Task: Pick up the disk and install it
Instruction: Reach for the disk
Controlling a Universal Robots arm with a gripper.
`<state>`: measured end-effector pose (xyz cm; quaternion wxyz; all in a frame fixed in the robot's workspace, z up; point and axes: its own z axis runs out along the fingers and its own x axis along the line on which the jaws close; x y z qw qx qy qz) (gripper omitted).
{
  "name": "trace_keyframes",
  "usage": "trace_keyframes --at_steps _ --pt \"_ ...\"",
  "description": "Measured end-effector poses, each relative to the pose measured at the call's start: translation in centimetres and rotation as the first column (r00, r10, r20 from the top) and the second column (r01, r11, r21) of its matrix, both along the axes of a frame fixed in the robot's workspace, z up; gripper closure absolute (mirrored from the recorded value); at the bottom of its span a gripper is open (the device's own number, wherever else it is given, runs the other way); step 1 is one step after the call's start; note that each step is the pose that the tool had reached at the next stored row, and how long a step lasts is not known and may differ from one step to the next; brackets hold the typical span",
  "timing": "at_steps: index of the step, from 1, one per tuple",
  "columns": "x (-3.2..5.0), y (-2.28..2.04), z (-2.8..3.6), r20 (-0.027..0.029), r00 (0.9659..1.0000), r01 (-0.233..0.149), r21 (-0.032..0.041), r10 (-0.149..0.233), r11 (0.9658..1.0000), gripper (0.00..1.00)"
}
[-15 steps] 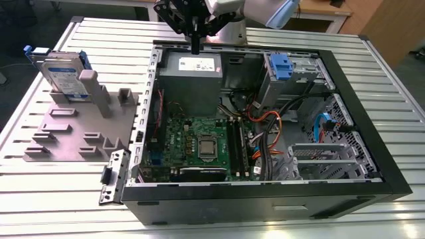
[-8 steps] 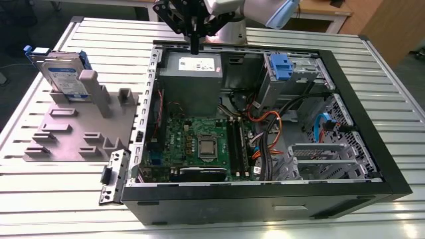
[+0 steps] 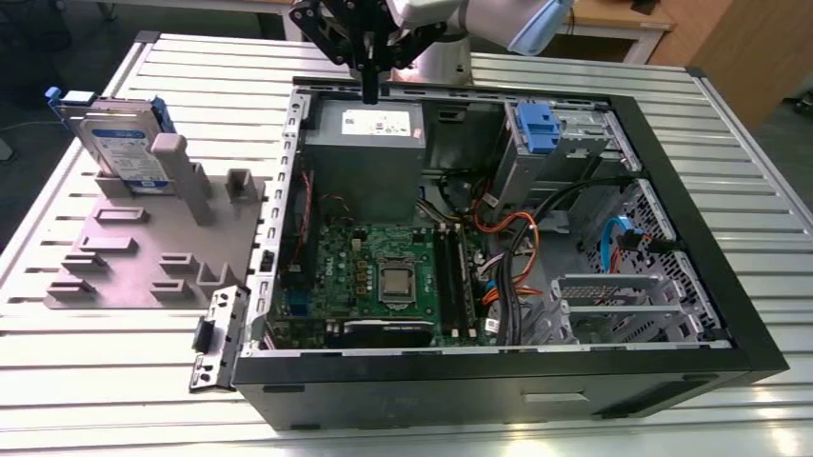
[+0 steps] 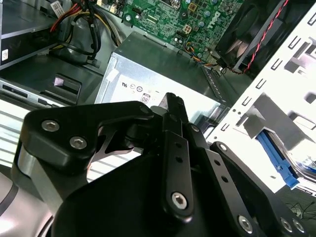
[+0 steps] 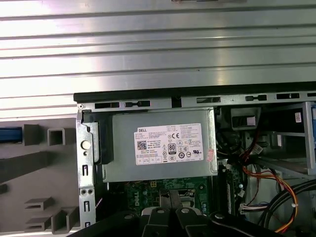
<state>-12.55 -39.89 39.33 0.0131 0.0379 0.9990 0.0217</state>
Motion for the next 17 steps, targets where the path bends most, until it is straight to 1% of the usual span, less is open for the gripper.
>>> trace_keyframes --at_steps 17 --pt "-0.61 0.00 0.00 0.0000 1.0000 0.000 0.0000 0.000 1.0000 0.89"
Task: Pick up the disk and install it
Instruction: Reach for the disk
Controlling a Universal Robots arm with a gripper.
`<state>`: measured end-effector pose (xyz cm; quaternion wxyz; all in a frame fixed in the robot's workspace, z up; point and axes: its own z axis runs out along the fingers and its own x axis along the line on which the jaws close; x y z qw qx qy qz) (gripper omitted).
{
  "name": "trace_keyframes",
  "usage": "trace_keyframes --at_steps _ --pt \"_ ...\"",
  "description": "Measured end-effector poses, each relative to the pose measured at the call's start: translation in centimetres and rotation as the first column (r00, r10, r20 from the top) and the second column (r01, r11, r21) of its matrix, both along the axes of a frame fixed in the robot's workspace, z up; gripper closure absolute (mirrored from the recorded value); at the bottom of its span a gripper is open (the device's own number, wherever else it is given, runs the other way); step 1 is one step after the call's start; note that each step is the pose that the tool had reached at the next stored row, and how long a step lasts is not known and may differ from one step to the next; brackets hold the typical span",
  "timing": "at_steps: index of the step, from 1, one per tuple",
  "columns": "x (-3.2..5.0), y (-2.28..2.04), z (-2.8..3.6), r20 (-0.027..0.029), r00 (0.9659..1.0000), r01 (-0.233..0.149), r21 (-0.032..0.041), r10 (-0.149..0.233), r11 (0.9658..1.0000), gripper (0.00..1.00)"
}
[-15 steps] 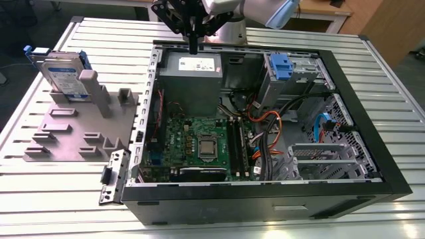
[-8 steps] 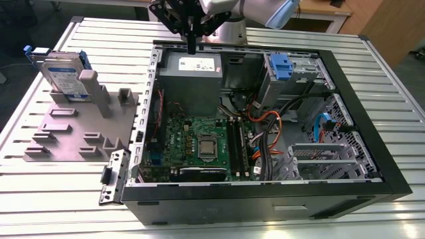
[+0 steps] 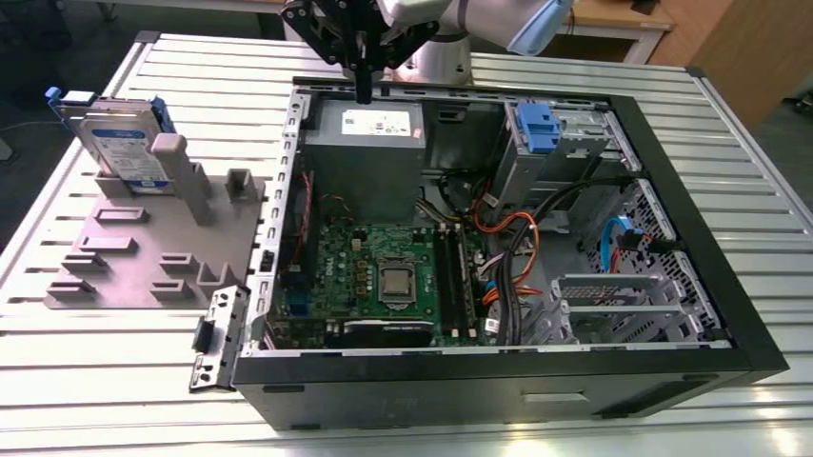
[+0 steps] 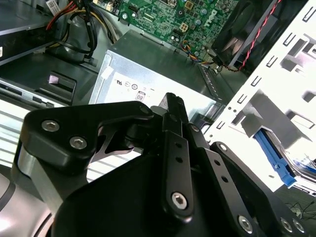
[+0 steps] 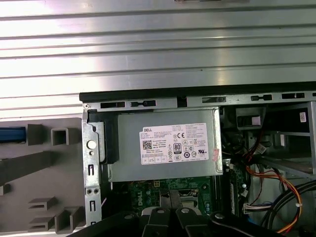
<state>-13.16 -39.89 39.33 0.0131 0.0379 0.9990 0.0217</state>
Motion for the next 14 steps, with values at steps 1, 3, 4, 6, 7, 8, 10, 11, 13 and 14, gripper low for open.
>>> trace_keyframes --at_steps 1,3,4,6,7,8,10,11,13,14 --pt "-0.01 0.00 0.00 0.0000 1.0000 0.000 0.0000 0.000 1.0000 0.89" --pt "-0.04 0.00 0.00 0.0000 1.0000 0.000 0.0000 0.000 1.0000 0.89" --pt "-0.07 0.00 0.00 0.0000 1.0000 0.000 0.0000 0.000 1.0000 0.89" --pt "-0.16 0.00 0.00 0.0000 1.0000 0.000 0.0000 0.000 1.0000 0.89" --pt "-0.22 0.00 0.00 0.0000 1.0000 0.000 0.0000 0.000 1.0000 0.89" --pt "-0.30 0.00 0.00 0.0000 1.0000 0.000 0.0000 0.000 1.0000 0.89" --pt "-0.48 0.00 0.00 0.0001 1.0000 0.000 0.0001 0.000 1.0000 0.89" --pt "-0.52 0.00 0.00 0.0001 1.0000 0.000 0.0001 0.000 1.0000 0.89" --pt "-0.53 0.00 0.00 0.0000 1.0000 0.000 0.0001 0.000 1.0000 0.89" --pt "-0.54 0.00 0.00 0.0000 1.0000 0.000 0.0000 0.000 1.0000 0.89"
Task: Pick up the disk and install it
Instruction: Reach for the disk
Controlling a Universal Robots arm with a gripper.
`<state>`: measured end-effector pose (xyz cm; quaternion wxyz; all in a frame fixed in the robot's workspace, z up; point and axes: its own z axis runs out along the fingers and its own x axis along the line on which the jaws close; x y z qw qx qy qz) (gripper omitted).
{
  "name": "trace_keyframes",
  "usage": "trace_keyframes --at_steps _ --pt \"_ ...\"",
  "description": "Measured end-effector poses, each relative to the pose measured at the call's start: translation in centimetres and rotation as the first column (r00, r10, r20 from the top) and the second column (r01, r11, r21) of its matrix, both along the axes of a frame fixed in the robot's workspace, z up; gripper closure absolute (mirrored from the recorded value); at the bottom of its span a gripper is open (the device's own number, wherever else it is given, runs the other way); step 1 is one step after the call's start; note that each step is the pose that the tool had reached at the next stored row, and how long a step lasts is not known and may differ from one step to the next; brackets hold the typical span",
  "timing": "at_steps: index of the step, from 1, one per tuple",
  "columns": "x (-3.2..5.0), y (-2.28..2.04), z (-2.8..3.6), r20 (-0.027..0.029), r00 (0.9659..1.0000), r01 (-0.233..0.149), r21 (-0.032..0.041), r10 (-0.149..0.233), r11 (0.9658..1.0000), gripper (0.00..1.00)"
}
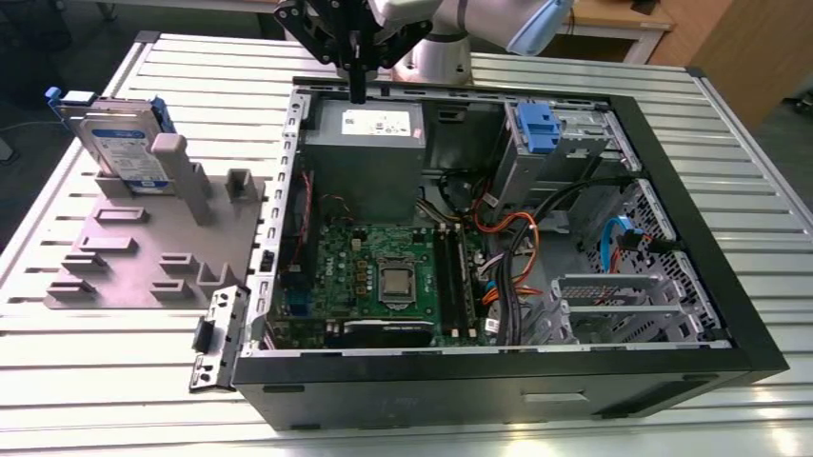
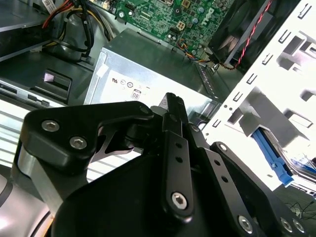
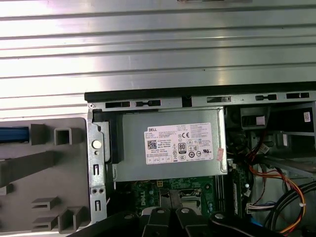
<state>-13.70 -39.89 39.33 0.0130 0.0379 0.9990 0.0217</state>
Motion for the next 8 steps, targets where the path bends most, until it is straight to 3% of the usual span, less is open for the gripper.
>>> trace_keyframes --at_steps 8 --pt "-0.17 0.00 0.00 0.0000 1.0000 0.000 0.0000 0.000 1.0000 0.89"
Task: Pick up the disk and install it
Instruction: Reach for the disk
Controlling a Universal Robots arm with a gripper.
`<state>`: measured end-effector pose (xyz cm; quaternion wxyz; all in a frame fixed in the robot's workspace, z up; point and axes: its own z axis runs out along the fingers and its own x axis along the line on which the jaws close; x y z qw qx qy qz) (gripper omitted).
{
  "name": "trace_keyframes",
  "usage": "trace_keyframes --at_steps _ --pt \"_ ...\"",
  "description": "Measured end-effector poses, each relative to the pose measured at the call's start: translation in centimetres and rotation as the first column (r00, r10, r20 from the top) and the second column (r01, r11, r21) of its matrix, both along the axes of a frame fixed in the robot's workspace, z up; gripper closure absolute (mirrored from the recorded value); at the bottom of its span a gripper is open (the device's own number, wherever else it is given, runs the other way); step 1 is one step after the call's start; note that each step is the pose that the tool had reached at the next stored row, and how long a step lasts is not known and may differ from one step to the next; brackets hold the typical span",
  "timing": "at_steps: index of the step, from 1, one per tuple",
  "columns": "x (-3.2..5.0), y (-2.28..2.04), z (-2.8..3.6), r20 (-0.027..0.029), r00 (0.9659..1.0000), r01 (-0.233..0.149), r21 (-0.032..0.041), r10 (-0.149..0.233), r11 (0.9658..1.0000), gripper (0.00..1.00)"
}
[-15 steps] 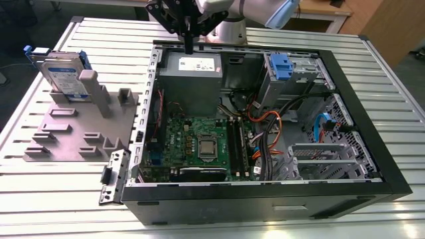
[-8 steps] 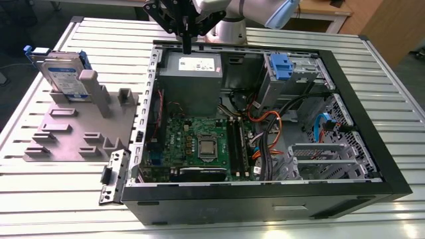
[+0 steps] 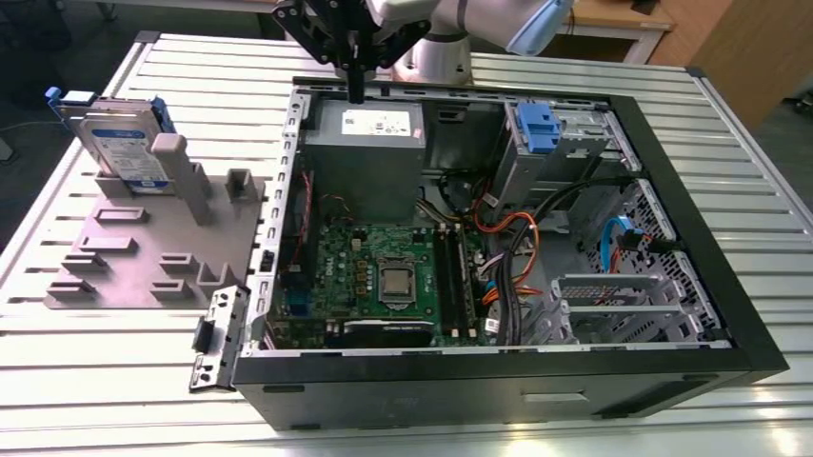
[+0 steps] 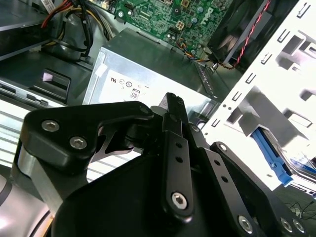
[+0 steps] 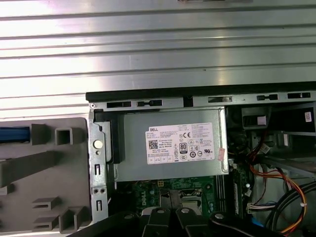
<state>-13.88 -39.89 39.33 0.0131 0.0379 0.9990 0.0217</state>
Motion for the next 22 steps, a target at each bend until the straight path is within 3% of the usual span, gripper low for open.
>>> trace_keyframes --at_steps 22 --pt "-0.99 0.00 0.00 0.0000 1.0000 0.000 0.0000 0.000 1.0000 0.89"
